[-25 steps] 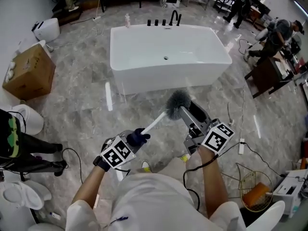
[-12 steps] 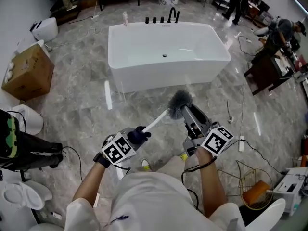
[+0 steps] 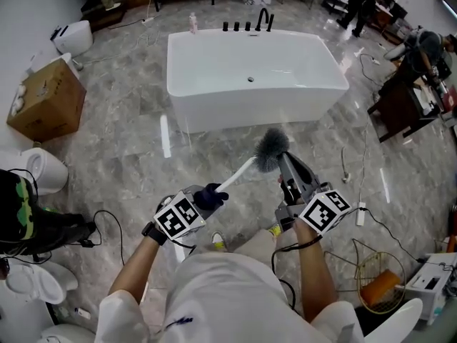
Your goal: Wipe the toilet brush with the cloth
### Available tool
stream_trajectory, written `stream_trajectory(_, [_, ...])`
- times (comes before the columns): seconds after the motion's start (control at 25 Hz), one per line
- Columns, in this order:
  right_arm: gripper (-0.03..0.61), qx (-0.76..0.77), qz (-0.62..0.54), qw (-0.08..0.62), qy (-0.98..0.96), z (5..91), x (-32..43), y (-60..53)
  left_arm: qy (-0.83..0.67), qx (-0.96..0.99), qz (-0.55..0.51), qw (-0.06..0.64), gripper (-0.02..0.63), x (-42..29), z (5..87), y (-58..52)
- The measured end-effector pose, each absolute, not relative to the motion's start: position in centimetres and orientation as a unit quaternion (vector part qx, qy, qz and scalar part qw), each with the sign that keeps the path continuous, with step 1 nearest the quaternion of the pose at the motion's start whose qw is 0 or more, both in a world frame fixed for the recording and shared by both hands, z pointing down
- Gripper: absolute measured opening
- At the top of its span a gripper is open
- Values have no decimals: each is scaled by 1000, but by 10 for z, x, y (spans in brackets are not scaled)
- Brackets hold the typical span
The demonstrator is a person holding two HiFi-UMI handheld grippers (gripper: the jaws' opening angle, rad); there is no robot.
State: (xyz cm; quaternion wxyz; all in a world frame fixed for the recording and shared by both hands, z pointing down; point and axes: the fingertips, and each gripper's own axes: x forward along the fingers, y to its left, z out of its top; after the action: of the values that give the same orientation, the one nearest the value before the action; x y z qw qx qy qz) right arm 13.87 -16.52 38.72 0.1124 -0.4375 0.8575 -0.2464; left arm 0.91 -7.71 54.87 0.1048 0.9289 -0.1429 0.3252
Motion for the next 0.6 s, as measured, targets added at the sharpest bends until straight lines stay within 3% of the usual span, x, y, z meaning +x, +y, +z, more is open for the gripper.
stream_trajectory(0.6, [17, -435, -269, 112, 852, 401, 137, -149, -160, 923, 341, 82, 46, 0, 556, -73])
